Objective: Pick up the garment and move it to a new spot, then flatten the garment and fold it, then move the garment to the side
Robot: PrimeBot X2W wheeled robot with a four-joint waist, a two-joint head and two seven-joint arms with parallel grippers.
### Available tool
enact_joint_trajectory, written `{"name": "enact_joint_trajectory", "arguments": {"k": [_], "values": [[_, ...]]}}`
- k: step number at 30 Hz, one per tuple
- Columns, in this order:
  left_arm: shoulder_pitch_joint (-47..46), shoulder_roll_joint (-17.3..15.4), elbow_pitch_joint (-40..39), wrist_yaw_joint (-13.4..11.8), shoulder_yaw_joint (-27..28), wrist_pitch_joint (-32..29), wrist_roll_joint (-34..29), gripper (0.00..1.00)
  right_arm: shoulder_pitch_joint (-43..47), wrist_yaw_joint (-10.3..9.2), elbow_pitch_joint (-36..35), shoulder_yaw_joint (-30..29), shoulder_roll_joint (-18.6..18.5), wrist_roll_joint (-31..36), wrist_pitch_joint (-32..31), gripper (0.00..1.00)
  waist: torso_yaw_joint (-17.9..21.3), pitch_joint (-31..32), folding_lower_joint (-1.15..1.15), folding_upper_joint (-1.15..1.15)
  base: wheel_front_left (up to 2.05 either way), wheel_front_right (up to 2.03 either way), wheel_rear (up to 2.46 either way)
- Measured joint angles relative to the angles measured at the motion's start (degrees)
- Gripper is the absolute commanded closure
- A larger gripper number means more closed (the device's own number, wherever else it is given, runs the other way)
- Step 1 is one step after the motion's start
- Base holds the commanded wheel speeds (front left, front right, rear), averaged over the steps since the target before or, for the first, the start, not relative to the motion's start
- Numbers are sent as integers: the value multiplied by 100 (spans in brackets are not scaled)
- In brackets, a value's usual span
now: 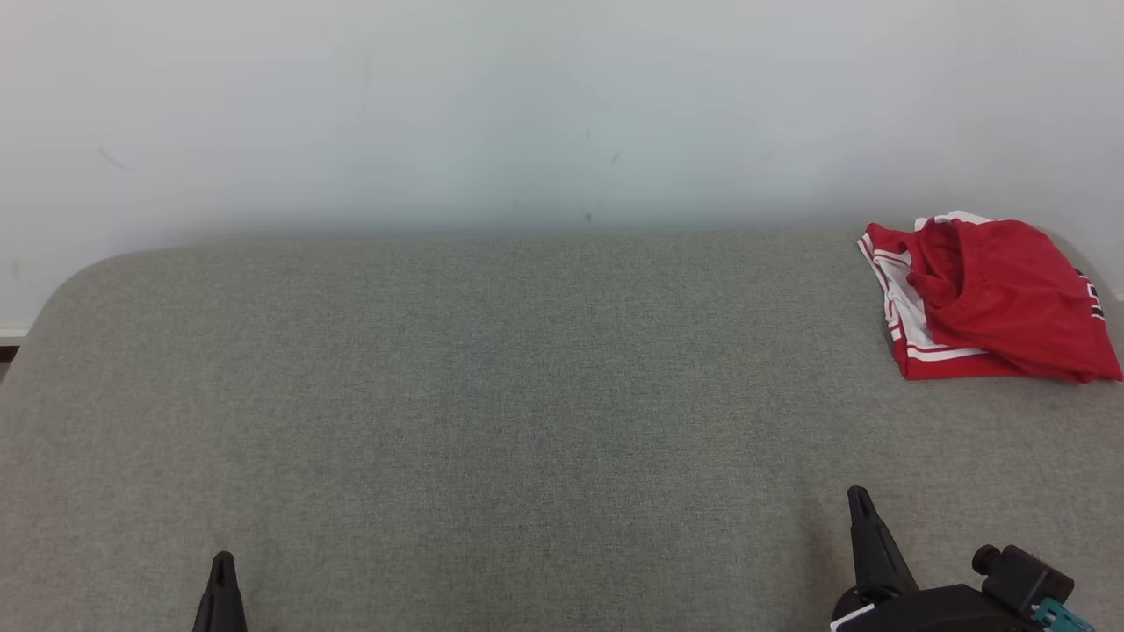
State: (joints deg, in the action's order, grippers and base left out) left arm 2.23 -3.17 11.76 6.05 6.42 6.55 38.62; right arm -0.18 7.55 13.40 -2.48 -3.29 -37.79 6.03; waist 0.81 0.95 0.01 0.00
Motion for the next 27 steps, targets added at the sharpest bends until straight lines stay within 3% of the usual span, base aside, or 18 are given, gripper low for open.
{"name": "enact_joint_trajectory", "arguments": {"k": [27], "values": [[-303, 8, 87, 49, 2, -499, 2006, 100, -226, 0, 25, -155, 11, -2058, -469, 100, -24, -33, 0, 0, 0, 0, 0]]}}
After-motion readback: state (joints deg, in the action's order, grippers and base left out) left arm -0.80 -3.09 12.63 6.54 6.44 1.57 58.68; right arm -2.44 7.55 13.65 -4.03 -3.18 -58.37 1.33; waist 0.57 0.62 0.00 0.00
